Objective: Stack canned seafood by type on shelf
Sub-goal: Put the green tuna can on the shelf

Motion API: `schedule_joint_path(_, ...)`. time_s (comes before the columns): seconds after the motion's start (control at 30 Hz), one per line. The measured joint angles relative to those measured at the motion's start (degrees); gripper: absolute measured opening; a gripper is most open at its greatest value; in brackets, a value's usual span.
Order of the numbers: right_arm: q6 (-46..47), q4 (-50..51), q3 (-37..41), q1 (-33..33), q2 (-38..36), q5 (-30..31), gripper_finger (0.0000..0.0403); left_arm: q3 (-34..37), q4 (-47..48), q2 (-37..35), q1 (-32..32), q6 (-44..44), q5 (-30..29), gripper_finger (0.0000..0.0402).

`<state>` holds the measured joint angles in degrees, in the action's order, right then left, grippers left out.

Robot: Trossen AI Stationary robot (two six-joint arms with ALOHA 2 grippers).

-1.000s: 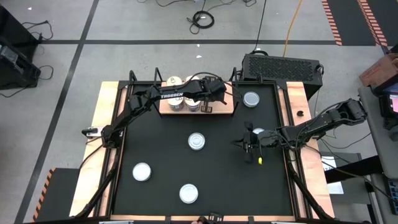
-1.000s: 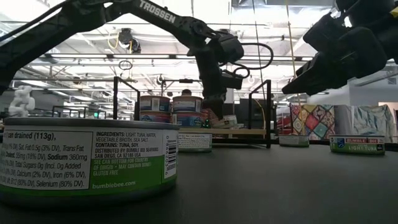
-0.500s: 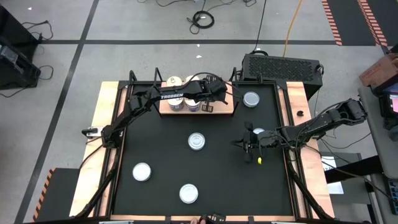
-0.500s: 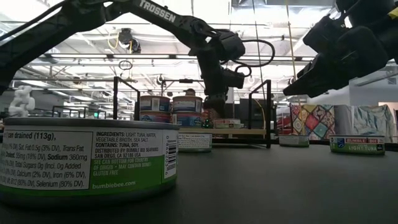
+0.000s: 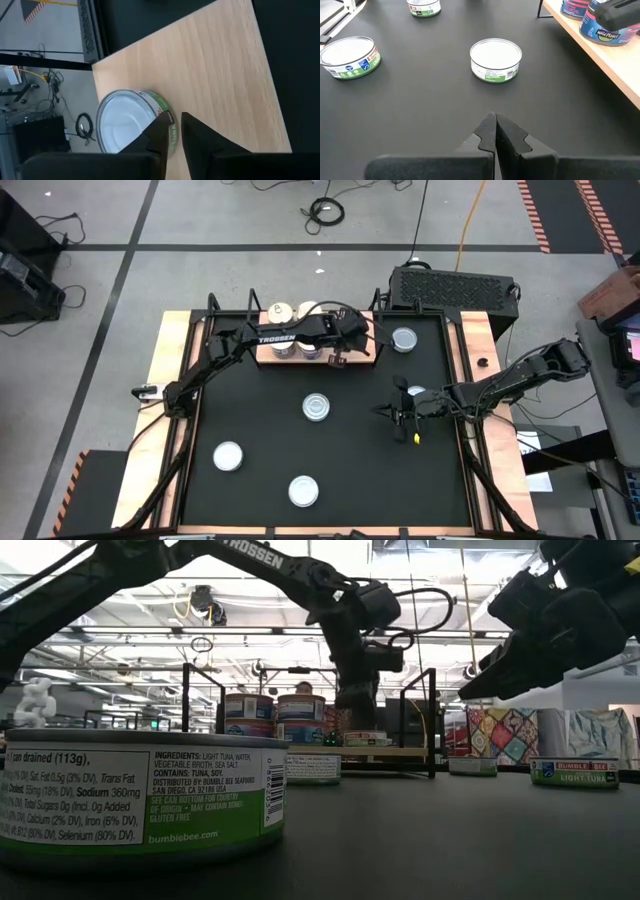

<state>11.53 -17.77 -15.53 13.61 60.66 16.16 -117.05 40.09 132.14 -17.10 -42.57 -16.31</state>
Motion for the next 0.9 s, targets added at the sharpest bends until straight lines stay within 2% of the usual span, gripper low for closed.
schedule_joint_path(0.2, 0.00, 0.09, 0.00, 0.00, 0.00, 0.00, 0.0000, 0.00, -0.10, 0.00, -1.58, 0.14, 0.41, 0.0006)
schedule_joint_path(0.43, -0.05, 0.26, 0.00, 0.00, 0.01, 0.00, 0.0000, 0.07, -0.15, 0.66, -2.40, 0.20, 2.75, 0.0006)
schedule_joint_path(0.9, -0.17, 0.50, 0.00, 0.00, 0.02, 0.00, 0.0000, -0.04, -1.18, 1.57, -3.56, 0.17, 2.56, 0.0006)
